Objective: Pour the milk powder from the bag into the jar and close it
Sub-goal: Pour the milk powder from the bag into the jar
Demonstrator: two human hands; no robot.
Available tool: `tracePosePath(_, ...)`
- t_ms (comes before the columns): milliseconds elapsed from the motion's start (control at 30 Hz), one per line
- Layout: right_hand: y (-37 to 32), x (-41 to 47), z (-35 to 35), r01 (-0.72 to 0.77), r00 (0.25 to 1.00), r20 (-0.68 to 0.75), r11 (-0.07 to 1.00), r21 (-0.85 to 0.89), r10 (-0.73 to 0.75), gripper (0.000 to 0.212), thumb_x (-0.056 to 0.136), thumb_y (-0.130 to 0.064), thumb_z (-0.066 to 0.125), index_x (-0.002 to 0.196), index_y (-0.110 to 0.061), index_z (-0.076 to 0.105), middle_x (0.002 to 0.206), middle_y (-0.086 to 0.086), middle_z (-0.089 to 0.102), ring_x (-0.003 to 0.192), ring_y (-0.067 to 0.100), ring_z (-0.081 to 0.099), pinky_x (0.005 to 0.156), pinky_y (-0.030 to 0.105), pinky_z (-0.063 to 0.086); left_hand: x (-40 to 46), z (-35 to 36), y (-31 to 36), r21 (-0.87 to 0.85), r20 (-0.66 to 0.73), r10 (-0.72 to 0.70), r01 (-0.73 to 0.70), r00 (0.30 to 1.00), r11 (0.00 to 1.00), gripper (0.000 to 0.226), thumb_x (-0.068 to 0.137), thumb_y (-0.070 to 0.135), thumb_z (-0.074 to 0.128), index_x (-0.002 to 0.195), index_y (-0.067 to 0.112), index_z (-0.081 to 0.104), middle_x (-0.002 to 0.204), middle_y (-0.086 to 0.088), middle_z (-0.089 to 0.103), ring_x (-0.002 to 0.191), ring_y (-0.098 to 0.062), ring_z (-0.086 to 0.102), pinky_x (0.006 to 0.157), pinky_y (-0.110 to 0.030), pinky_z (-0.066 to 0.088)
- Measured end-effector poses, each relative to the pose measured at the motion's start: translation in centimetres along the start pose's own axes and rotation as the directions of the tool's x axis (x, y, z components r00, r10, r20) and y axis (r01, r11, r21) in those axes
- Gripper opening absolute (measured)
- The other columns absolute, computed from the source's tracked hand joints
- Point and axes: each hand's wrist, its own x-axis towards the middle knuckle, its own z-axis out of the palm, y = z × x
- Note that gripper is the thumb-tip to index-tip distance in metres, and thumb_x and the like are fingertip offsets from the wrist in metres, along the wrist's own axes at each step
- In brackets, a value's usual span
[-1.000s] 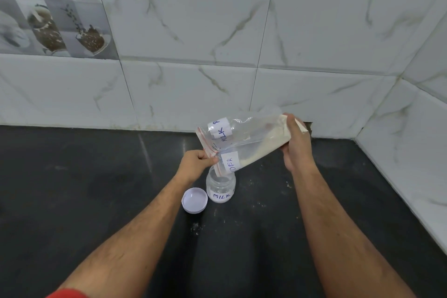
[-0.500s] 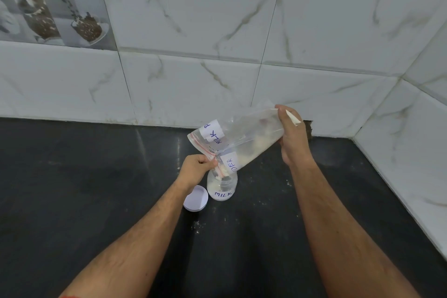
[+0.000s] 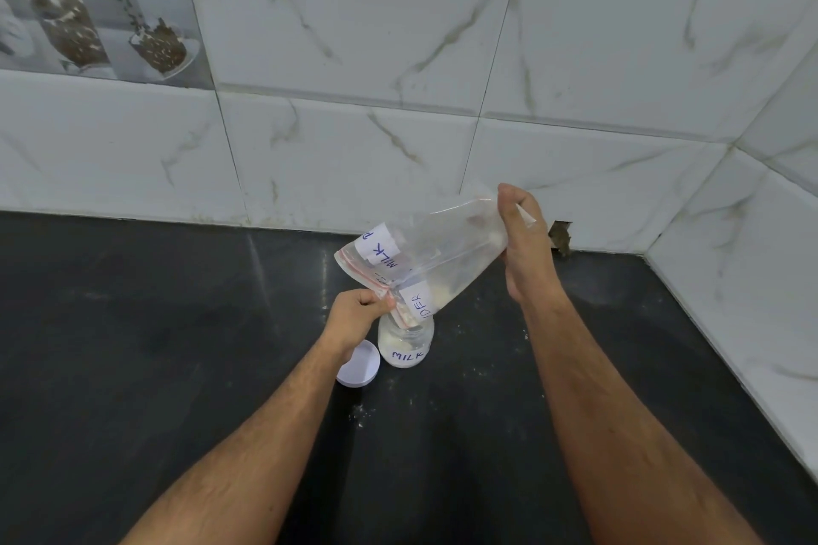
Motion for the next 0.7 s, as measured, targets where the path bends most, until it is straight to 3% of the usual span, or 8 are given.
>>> tracePosePath(67, 0.1, -0.5, 0.1, -0.018, 1.0, -0.002, 1.0, 0.003, 0.018, 0.092, 0.062, -0.089, 0.059, 0.131, -0.029, 0.052, 0.139, 0.003, 0.057, 0.128, 0.02, 0.055, 0.105, 0.039, 0.045, -0.2, 0.0, -0.2, -0.021, 0.007, 0.001, 0.0, 1.0, 1.0, 0.016, 0.089, 0.006, 0.069, 0.074, 0.01, 0.073, 0.076, 0.002, 0.076, 0.069, -0.001, 0.069, 0.065, -0.014, 0.051)
tracePosePath(133, 0.2, -0.9, 0.2, -0.039, 0.999, -0.014, 0.998, 0.058, 0.04, 0.109, 0.055, -0.097, 0.047, 0.14, -0.028, 0.044, 0.141, 0.0, 0.054, 0.13, 0.018, 0.052, 0.108, 0.04, 0.042, -0.3, 0.0, -0.3, -0.035, 0.008, 0.006, -0.005, 1.0, 0.999, 0.014, 0.089, 0.007, 0.069, 0.076, 0.009, 0.074, 0.08, 0.0, 0.077, 0.073, -0.003, 0.071, 0.067, -0.015, 0.052)
tracePosePath(300, 0.5, -1.1, -0.3, -0.114, 0.992, -0.017, 0.964, 0.241, 0.121, 0.09, 0.089, -0.076, 0.005, 0.147, -0.02, 0.044, 0.138, 0.005, 0.06, 0.128, 0.022, 0.056, 0.114, 0.046, 0.038, -0.2, 0.1, -0.8, -0.053, -0.003, 0.02, -0.02, 1.0, 0.998, 0.009, 0.089, 0.008, 0.07, 0.084, 0.003, 0.076, 0.089, -0.008, 0.078, 0.084, -0.012, 0.073, 0.076, -0.022, 0.055)
tracePosePath(433, 0.9, -1.2, -0.6, -0.124, 0.984, -0.087, 0.955, 0.271, 0.152, 0.093, 0.085, -0.08, 0.003, 0.154, -0.025, 0.032, 0.155, 0.008, 0.043, 0.141, 0.027, 0.043, 0.117, 0.048, 0.033, -0.2, 0.3, -1.0, -0.058, -0.009, 0.023, -0.024, 1.0, 0.998, 0.011, 0.089, 0.009, 0.07, 0.089, -0.001, 0.076, 0.092, -0.01, 0.078, 0.087, -0.015, 0.073, 0.073, -0.019, 0.055)
tracePosePath(600, 0.9, -1.9, -0.6, -0.163, 0.984, -0.026, 0.943, 0.292, 0.178, 0.098, 0.084, -0.08, -0.003, 0.15, -0.022, 0.042, 0.145, 0.002, 0.056, 0.136, 0.023, 0.049, 0.116, 0.044, 0.035, -0.1, 0.5, -1.3, -0.072, -0.024, 0.026, -0.028, 0.999, 0.997, 0.013, 0.089, 0.008, 0.07, 0.087, -0.004, 0.075, 0.092, -0.014, 0.077, 0.085, -0.016, 0.072, 0.076, -0.022, 0.057)
tracePosePath(700, 1.1, -2.6, -0.3, -0.179, 0.983, 0.083, 0.932, 0.316, 0.161, 0.107, 0.08, -0.084, -0.004, 0.142, -0.019, 0.054, 0.139, 0.005, 0.062, 0.133, 0.022, 0.054, 0.115, 0.042, 0.036, 0.0, 0.4, -1.5, -0.078, -0.033, 0.022, -0.025, 0.999, 0.997, 0.017, 0.088, 0.01, 0.071, 0.085, -0.007, 0.073, 0.093, -0.019, 0.076, 0.085, -0.019, 0.07, 0.081, -0.029, 0.057)
